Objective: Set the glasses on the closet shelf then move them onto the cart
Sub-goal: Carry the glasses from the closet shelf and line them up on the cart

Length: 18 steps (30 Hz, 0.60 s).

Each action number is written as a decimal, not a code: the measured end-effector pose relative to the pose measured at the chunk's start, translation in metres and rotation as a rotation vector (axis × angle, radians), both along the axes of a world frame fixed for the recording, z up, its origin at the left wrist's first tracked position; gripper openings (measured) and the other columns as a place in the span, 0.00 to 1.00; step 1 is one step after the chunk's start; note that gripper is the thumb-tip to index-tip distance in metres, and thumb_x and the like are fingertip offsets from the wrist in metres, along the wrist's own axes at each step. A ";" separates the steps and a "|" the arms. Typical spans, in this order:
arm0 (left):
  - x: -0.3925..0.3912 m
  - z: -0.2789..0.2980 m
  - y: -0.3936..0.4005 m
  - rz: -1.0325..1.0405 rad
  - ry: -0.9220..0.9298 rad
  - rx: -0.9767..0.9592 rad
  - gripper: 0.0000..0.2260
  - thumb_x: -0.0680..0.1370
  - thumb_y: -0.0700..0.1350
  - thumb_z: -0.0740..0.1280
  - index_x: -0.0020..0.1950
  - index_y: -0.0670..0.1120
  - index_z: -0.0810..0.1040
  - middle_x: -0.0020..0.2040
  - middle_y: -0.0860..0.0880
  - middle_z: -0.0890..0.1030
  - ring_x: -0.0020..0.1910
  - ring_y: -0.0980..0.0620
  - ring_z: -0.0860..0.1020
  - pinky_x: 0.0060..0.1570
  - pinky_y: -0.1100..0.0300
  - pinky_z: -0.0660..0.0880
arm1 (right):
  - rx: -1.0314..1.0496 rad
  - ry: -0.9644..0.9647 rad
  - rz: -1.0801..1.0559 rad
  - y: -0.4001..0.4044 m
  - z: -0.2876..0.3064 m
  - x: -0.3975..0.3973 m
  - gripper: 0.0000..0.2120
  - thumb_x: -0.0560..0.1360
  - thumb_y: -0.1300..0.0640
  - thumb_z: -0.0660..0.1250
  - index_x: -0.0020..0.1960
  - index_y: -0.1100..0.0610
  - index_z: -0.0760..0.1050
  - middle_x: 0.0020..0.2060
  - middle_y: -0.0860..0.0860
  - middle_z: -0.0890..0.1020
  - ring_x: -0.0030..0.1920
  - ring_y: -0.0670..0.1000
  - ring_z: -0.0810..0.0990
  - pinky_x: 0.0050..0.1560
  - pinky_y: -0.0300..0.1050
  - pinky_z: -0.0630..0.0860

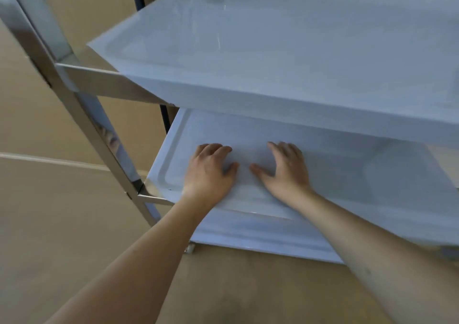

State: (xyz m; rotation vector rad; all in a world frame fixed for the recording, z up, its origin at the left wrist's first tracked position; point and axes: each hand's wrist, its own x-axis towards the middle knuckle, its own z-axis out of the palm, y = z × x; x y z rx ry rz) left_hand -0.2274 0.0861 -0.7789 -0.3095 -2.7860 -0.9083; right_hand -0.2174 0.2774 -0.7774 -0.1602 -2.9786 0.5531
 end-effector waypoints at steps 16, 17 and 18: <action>0.162 0.180 -0.031 -0.008 -0.407 -0.160 0.29 0.78 0.59 0.69 0.77 0.52 0.68 0.78 0.45 0.66 0.79 0.41 0.58 0.75 0.43 0.59 | -0.153 -0.392 0.047 -0.034 0.182 0.164 0.36 0.77 0.36 0.65 0.80 0.49 0.59 0.80 0.55 0.59 0.80 0.59 0.52 0.79 0.55 0.54; 0.172 0.203 -0.033 -0.016 -0.416 -0.160 0.29 0.79 0.58 0.68 0.78 0.52 0.67 0.79 0.45 0.65 0.79 0.41 0.57 0.75 0.43 0.58 | -0.174 -0.399 0.033 -0.036 0.203 0.174 0.36 0.77 0.36 0.65 0.80 0.48 0.59 0.80 0.54 0.59 0.80 0.58 0.52 0.79 0.55 0.55; 0.181 0.223 -0.036 -0.023 -0.424 -0.161 0.29 0.79 0.58 0.67 0.78 0.53 0.66 0.79 0.46 0.64 0.80 0.42 0.56 0.76 0.44 0.57 | -0.199 -0.405 0.013 -0.037 0.222 0.183 0.36 0.77 0.37 0.66 0.80 0.48 0.59 0.80 0.54 0.59 0.80 0.57 0.52 0.78 0.54 0.55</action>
